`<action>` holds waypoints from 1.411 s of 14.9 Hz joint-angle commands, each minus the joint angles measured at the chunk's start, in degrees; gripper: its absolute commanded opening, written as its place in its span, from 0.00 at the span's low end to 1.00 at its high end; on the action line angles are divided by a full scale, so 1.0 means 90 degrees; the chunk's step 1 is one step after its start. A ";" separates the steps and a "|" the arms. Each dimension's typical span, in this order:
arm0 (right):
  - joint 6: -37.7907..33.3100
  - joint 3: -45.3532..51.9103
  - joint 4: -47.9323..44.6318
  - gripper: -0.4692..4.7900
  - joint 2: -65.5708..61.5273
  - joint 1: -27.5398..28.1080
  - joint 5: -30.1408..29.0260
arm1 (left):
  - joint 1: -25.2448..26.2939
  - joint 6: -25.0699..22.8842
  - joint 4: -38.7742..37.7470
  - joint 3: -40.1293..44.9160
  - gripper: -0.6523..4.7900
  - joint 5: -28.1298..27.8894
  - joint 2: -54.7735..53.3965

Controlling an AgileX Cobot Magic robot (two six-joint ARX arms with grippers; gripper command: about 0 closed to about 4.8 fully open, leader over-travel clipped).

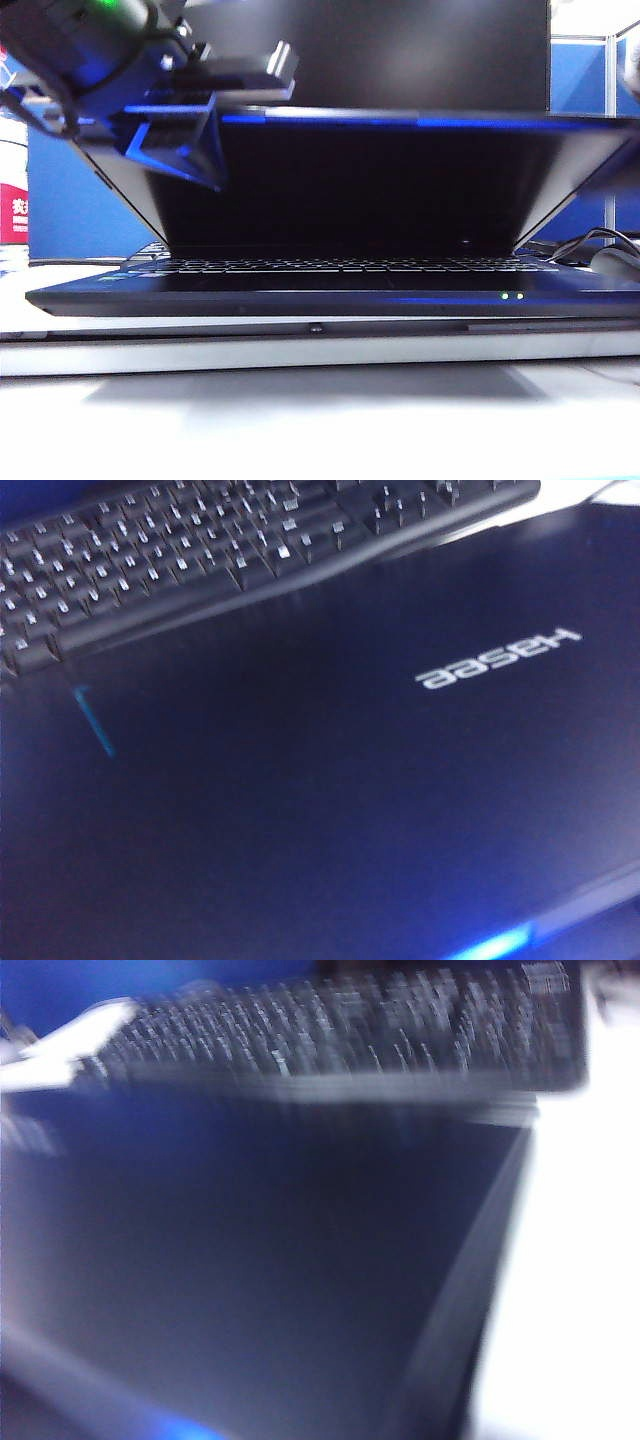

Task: Open the lid of the black laptop.

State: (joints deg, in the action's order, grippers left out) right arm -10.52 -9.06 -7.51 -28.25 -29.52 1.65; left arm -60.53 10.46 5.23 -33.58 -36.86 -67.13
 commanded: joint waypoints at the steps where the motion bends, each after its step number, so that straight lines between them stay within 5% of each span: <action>1: 0.0350 -0.0566 -0.0415 0.08 -0.0673 -0.0015 -0.0063 | 0.0046 -0.0097 0.0391 -0.0192 0.11 -0.0250 0.0112; 5: 0.0415 -0.1141 -0.0867 0.08 -0.1452 -0.0015 -0.0197 | 0.0185 -0.0743 0.0350 -0.0583 0.11 -0.0498 0.0124; 9: 0.0729 -0.1892 -0.0872 0.08 -0.2130 -0.0005 -0.0197 | 0.1141 -0.0833 0.0350 -0.0967 0.11 0.0413 0.0124; 19: 0.1056 -0.3288 -0.0891 0.08 -0.3232 0.0457 -0.0379 | 0.2137 -0.1795 0.1396 -0.1496 0.11 0.1246 0.0073; 21: 0.1083 -0.3614 -0.0862 0.08 -0.3534 0.0602 -0.0583 | 0.2521 -0.1630 0.1620 -0.1535 0.11 0.1698 -0.0010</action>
State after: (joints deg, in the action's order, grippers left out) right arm -1.17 -40.40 -13.58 -59.64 -24.14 -2.68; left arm -39.00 -5.10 16.29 -46.35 -22.28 -67.29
